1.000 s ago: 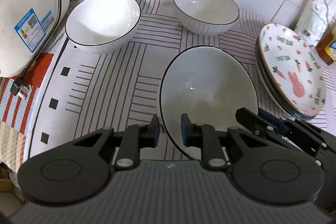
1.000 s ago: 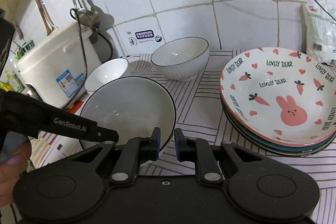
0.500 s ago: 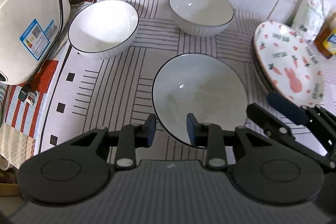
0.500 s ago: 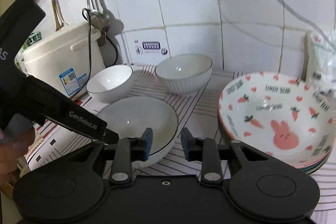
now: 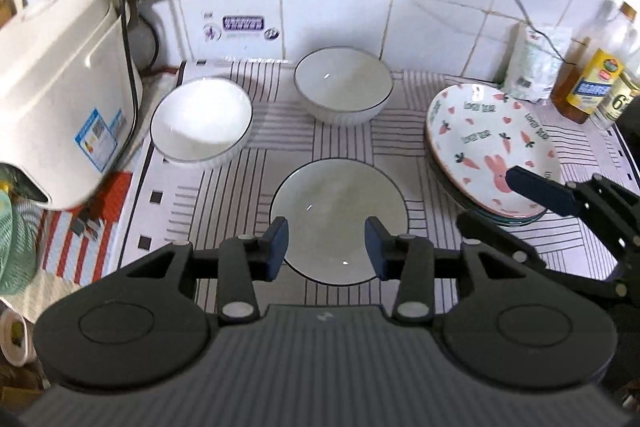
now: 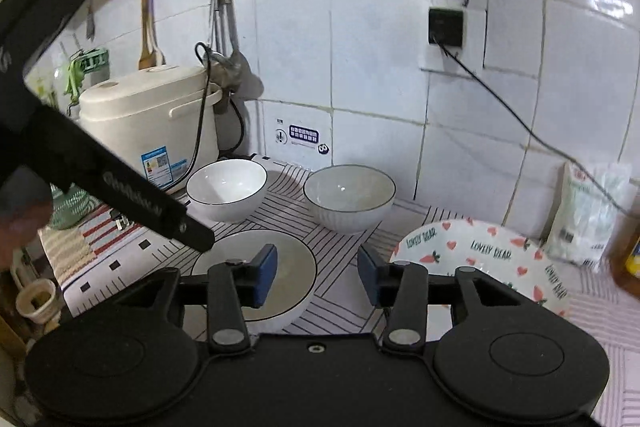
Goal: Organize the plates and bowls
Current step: 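Lift the white bowl and carry it toward the other white bowl, then lower the held bowl down into the other white bowl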
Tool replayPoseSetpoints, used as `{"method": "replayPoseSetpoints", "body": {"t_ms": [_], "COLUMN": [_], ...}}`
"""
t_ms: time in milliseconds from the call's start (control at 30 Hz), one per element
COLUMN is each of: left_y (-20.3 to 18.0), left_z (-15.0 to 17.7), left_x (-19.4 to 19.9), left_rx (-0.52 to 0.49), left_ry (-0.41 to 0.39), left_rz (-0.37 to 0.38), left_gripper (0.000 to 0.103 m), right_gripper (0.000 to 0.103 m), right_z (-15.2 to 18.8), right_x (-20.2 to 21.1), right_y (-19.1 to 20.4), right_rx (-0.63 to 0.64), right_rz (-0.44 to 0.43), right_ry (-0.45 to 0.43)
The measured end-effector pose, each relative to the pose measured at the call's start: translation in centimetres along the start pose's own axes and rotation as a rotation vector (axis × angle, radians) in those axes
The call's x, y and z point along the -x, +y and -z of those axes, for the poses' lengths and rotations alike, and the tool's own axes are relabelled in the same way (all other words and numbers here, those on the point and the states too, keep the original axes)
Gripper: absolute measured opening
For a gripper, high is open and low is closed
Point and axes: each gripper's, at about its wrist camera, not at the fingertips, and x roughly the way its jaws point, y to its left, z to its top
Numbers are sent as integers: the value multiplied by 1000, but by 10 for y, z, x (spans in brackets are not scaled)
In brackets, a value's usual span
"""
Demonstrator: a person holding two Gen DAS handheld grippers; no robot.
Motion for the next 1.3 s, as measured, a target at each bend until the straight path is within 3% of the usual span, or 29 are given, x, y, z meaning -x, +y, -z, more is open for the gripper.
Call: {"method": "replayPoseSetpoints", "body": {"t_ms": [100, 200, 367, 533, 667, 833, 933, 1067, 1133, 1300], "left_y": [-4, -8, -9, 3, 6, 21, 32, 39, 40, 44], "left_z": [-5, -11, -22, -39, -54, -75, -85, -89, -90, -95], "left_x": [3, 0, -15, -40, -61, -101, -123, -146, -152, -172], "left_rx": [-5, -10, 3, 88, 114, 213, 267, 268, 251, 269], "left_ry": [-11, -27, -46, -65, -95, -53, -43, -15, -18, 28], "left_rz": [5, 8, -5, 6, 0, 15, 16, -44, -46, -23], "left_gripper": [45, 50, 66, 75, 76, 76, 76, 72, 71, 56], "right_gripper": [61, 62, 70, 91, 91, 91, 90, 87, 82, 64], "right_z": [-2, -4, -4, -2, 0, -6, -12, -21, -27, -36], "right_x": [4, 5, -3, -26, -50, -79, -96, -111, -122, -152], "right_y": [-3, -9, -25, -46, -58, -62, -67, -73, -72, -78], "right_rx": [3, 16, 32, 6, -19, -33, -106, -185, -193, -243], "right_rz": [5, -13, -17, 1, 15, 18, 19, -31, -19, 0], "right_ry": [-15, -26, -48, -53, -43, -29, -5, -22, -20, 17]}}
